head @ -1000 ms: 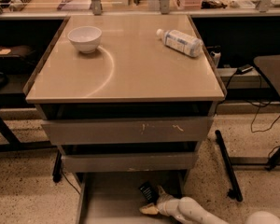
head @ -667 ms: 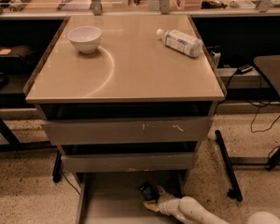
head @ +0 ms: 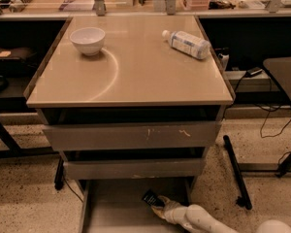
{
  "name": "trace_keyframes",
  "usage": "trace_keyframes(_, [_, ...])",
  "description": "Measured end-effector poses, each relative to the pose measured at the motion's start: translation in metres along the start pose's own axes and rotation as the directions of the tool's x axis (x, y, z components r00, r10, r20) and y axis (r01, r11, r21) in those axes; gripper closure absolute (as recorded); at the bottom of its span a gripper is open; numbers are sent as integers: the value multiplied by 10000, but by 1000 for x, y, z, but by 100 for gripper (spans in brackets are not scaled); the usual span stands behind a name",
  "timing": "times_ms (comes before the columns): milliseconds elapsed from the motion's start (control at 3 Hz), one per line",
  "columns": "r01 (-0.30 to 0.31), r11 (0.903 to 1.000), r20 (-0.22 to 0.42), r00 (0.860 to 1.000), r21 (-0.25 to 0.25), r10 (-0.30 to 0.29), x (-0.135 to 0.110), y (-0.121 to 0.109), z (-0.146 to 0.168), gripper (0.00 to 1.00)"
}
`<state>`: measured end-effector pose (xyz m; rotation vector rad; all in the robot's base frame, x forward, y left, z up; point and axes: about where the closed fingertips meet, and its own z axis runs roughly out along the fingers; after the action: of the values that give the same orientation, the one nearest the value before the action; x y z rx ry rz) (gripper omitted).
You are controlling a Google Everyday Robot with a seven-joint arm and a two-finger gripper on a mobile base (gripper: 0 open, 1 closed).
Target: Pick rxbar blueberry from bottom drawer and place on counter
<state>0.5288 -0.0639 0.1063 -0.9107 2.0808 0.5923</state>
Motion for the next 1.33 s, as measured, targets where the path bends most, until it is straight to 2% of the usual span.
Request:
trace_keyframes(333, [0,10000,0,10000,-2,0,0,0,0,100])
trace_keyframes(667, [0,10000,0,10000,-2,0,0,0,0,100])
trace_keyframes(1000, [-254,9996,17,9997,-151,255,-1,2,-1,100])
trace_keyframes(1333, [-528,9979,244,9983,-365,537,-16,3,-13,100])
